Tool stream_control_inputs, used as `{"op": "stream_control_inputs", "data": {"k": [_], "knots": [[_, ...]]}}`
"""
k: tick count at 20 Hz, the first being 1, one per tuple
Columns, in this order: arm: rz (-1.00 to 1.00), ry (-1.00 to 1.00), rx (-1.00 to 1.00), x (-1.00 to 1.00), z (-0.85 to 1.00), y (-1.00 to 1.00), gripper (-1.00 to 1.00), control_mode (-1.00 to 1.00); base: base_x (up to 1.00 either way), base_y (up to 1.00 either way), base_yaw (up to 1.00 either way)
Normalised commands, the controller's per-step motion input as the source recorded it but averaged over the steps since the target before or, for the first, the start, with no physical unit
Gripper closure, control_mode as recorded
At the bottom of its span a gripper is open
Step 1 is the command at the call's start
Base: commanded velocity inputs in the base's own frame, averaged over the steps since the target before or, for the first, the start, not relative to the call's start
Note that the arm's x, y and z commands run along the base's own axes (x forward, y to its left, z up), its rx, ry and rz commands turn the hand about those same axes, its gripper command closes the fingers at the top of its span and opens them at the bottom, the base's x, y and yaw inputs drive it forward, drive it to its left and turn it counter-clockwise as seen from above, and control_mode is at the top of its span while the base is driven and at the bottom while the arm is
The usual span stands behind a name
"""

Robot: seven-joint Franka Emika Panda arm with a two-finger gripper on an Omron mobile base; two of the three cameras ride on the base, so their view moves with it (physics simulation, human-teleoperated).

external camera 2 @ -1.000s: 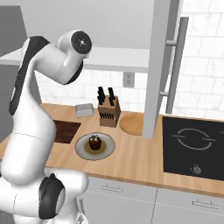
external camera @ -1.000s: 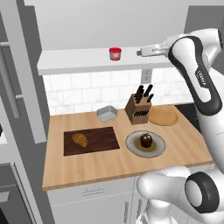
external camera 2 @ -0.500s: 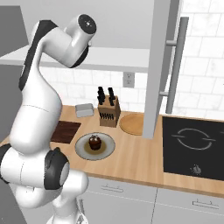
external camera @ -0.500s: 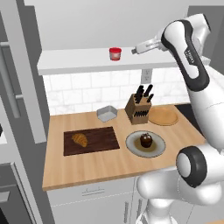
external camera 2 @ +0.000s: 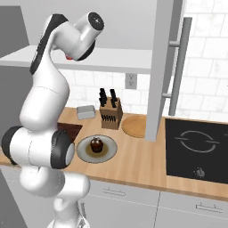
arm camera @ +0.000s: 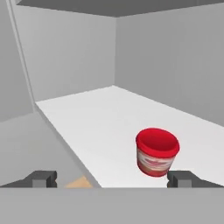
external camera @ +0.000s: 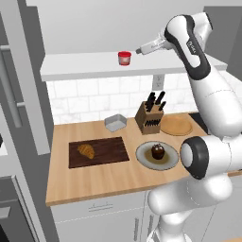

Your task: From the different types of pastries on the counter, select a croissant and place it on the cutting board. Then retrieve a jar of jam from the cabinet and place it alongside the croissant on the cutting board.

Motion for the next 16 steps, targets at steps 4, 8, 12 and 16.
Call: {"op": "stream_control_inputs", "data": {"k": [4,8,12,16], "knots": [[0.06,-0.01,-0.08,0.28,-0.17,0.0,-1.0,-1.0,0.0,0.0,0.0],[0.03,0.0,-0.06,0.23,-0.01,0.0,-1.0,-1.0,0.0,0.0,0.0],[0.0,0.0,0.0,0.07,0.0,0.0,-1.0,-1.0,0.0,0.0,0.0],[0.0,0.03,-0.01,0.09,-0.2,0.09,-1.0,-1.0,0.0,0.0,0.0]]}}
